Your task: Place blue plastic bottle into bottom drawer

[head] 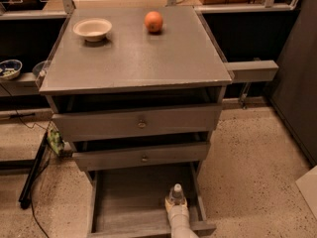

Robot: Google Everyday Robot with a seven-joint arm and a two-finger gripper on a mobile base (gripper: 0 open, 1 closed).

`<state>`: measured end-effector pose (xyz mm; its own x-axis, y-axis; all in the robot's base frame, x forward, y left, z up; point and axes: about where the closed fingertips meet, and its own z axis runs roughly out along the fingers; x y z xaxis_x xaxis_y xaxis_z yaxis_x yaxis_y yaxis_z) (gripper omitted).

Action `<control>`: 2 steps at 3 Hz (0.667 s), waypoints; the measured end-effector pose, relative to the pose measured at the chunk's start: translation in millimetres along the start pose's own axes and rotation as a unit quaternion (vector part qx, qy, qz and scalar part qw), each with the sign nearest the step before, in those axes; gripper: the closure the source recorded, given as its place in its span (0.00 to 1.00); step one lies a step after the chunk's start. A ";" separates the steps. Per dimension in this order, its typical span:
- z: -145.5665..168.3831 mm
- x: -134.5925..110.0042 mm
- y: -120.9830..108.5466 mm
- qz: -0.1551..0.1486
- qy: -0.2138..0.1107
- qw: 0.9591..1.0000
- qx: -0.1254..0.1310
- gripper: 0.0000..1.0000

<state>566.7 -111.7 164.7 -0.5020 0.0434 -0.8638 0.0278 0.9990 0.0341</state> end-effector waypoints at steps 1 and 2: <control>0.0 0.0 0.0 0.000 0.000 1.000 0.000 0.07; 0.0 0.0 0.0 0.000 0.000 1.000 0.000 0.00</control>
Offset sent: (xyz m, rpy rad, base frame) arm 0.0000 0.0000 0.0000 0.0000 0.0000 0.0000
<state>566.7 -111.8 164.7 -0.5020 0.0434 -0.8638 0.0278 0.9990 0.0341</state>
